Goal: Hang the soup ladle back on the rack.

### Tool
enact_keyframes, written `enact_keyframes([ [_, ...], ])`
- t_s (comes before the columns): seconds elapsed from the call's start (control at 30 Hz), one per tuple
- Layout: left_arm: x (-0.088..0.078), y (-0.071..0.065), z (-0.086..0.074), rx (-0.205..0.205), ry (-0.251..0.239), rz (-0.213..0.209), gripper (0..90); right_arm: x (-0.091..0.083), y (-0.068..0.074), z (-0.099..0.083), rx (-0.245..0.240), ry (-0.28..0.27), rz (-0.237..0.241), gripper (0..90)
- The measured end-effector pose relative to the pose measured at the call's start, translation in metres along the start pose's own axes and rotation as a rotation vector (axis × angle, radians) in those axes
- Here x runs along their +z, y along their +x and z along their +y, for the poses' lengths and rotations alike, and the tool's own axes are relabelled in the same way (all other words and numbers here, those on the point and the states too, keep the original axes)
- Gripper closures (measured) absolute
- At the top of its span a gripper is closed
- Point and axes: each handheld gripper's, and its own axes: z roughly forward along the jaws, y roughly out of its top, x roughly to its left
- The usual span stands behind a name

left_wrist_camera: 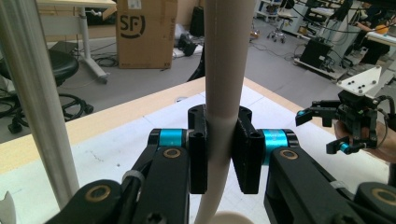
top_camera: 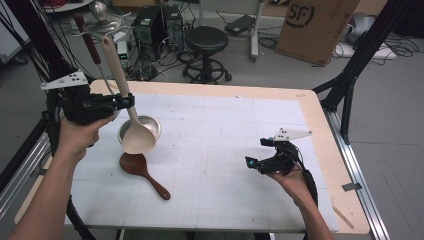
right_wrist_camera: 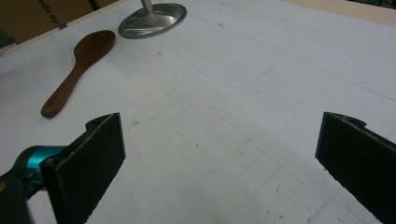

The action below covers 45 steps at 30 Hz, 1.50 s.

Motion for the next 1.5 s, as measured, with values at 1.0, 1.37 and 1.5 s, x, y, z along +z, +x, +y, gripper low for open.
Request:
enact_keyframes([
  [1.0, 0.006, 0.023, -0.002, -0.037, 0.026, 0.082, 73.9, 0.000, -0.001, 0.000, 0.007, -0.004, 0.024, 0.5],
  [1.37, -0.003, 0.024, -0.002, -0.009, 0.052, 0.138, 62.9, 0.001, -0.003, 0.000, 0.016, -0.001, 0.031, 0.4],
  [1.5, -0.009, 0.023, 0.000, 0.005, 0.056, 0.148, 63.5, 0.001, -0.004, -0.001, 0.019, -0.004, 0.030, 0.5],
])
